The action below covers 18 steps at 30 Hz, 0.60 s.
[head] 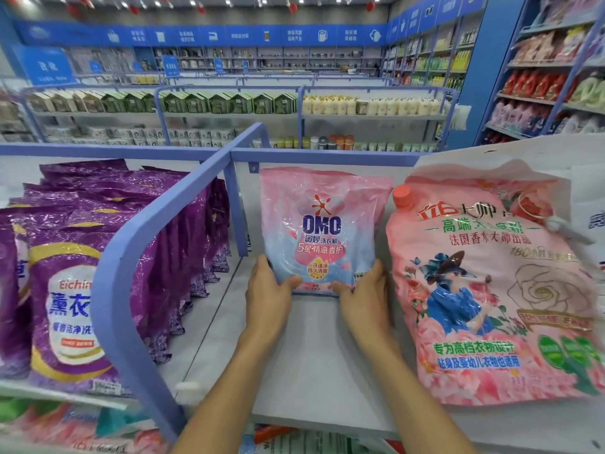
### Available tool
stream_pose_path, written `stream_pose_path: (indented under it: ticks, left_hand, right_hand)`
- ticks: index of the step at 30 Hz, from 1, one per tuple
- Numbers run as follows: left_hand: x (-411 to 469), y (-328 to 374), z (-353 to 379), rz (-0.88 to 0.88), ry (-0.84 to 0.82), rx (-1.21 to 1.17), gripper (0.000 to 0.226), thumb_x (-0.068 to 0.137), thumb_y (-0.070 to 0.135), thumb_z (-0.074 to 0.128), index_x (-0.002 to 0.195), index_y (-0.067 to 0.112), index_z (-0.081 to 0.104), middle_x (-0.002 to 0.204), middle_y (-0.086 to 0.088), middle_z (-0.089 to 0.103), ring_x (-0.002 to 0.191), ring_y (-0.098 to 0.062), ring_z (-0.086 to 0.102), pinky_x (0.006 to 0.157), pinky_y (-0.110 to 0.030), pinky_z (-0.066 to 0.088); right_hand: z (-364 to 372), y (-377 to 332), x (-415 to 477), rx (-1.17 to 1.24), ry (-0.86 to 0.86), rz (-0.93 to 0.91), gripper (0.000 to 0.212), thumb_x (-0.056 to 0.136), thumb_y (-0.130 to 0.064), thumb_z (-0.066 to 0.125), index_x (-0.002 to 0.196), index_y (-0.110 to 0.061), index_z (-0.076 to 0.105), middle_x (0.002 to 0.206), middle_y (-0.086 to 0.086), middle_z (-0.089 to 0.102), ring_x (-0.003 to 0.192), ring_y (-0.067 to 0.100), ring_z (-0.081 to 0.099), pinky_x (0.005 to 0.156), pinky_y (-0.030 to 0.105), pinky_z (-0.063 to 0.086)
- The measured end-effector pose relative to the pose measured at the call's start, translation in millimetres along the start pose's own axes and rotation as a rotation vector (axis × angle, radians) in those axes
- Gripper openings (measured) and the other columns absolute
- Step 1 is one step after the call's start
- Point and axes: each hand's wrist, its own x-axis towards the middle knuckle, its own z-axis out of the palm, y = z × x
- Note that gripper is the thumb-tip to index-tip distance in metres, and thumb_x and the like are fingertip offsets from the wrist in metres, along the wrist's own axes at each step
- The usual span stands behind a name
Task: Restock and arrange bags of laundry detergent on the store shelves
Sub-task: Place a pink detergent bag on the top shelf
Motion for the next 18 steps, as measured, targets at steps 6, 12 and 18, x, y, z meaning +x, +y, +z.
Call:
stream_pose_path:
  ticks: [6, 12, 18]
  left_hand:
    - [-10.9, -1.3, 7.4, 0.031, 0.034, 0.128, 0.045, 0.093, 0.016, 0.067, 0.134, 0.02, 0.048, 0.128, 0.0, 0.062, 0.113, -0.02, 0.06, 0.083, -0.027, 0.041]
    - [-47.8, -8.0, -13.2, 0.155, -0.025, 0.434, 0.049, 0.094, 0.011, 0.059, 0.141, 0.01, 0.047, 0.129, -0.011, 0.062, 0.121, -0.03, 0.055, 0.098, -0.038, 0.046]
    - [-114.1, 3.3, -44.1, 0.248, -0.143, 0.567, 0.055, 0.103, 0.025, 0.053, 0.152, 0.007, 0.037, 0.157, -0.01, 0.04, 0.149, -0.035, 0.025, 0.123, -0.043, 0.02]
  right_hand:
    - [-0.9, 4.2, -5.7, -0.069, -0.028, -0.06, 0.1, 0.093, -0.033, 0.071, 0.16, -0.001, 0.004, 0.16, 0.025, 0.027, 0.146, 0.041, 0.03, 0.115, 0.05, 0.033]
    - [-12.1, 12.1, -33.7, -0.192, -0.075, -0.14, 0.091, 0.097, -0.022, 0.062, 0.159, 0.001, 0.001, 0.162, 0.027, 0.019, 0.148, 0.044, 0.025, 0.118, 0.053, 0.027]
    - [-39.1, 9.2, -91.8, -0.23, -0.21, -0.357, 0.057, 0.1, -0.037, 0.052, 0.147, -0.007, 0.042, 0.153, 0.015, 0.044, 0.14, 0.033, 0.04, 0.113, 0.049, 0.037]
